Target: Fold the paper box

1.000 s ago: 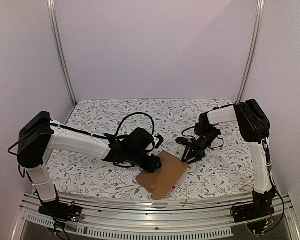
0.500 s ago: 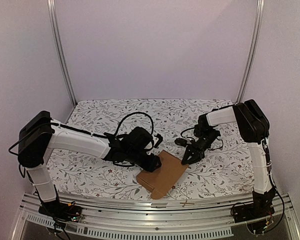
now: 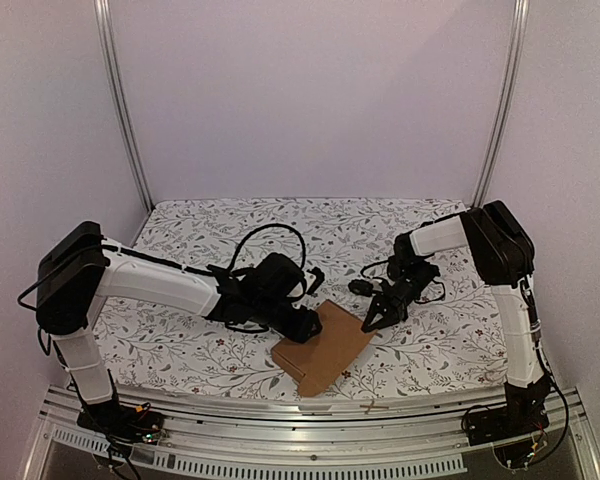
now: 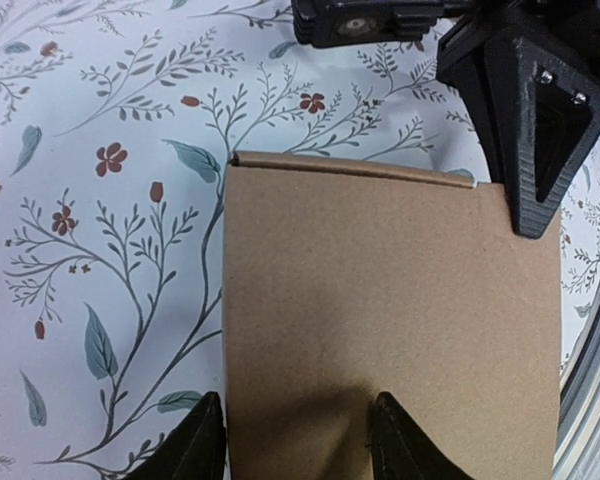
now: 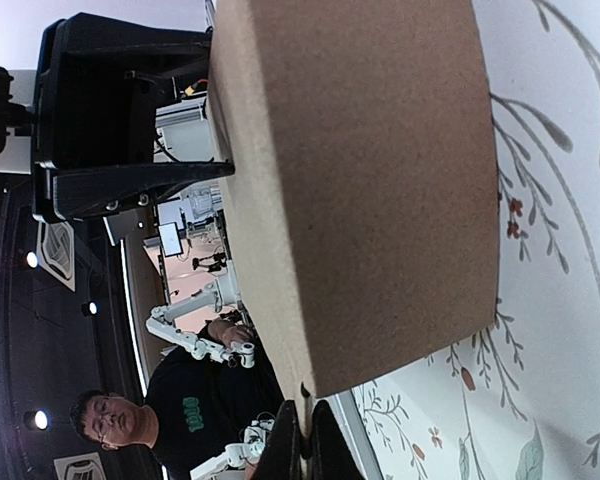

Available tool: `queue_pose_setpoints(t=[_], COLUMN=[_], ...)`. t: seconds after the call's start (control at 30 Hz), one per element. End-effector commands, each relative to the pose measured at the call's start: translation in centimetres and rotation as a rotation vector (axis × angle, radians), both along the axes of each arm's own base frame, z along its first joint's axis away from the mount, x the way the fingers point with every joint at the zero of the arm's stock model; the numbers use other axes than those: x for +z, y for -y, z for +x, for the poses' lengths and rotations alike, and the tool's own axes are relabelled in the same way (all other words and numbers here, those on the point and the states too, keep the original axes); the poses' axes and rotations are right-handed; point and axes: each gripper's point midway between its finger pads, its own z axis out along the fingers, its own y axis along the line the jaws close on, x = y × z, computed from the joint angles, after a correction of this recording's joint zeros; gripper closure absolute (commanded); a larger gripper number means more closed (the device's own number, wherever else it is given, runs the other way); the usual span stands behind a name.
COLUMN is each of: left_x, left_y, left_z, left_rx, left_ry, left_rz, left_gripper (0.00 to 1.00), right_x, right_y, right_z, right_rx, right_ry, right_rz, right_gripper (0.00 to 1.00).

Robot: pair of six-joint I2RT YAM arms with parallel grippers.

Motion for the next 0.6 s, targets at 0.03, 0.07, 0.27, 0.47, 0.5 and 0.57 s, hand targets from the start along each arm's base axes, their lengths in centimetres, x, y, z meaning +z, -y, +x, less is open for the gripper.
queue_pose_setpoints(t=[0.03, 0.07, 0.27, 0.47, 0.5, 0.57], left_x=[-3.7, -3.7, -4.0, -4.3, -4.4, -4.5], left_y=[-2.5, -2.4, -2.4, -2.7, -2.7, -2.8], left_z=[-0.3, -0.4, -0.2, 0.1, 0.1, 0.2], left_rx=[0.005, -0.002, -0.016, -0.01, -0.01, -0.008], left_ry=[-0.043, -0.046, -0.059, -0.067, -0.068, -0.07], left_rz=[0.097, 0.089, 0.071, 0.064, 0.064, 0.065], left_gripper=[0.51, 0.51, 0.51, 0.51, 0.51, 0.51], right_x=[-0.7, -0.9, -1.8, -2.2, -2.2, -2.2], right_y=[0.5, 0.6, 0.9, 1.0, 1.1, 1.1], right_z=[-1.5, -1.5, -1.7, -1.8, -1.7, -1.7], right_rx=[0.018, 0.021, 0.02, 0.025, 0.025, 0.024], right_ry=[-0.109, -0.103, -0.111, -0.102, -0.1, -0.1], right_rz=[-0.061, -0.066, -0.112, -0.13, -0.133, -0.137], right_gripper=[1.0, 1.0, 0.96, 0.86, 0.86, 0.84])
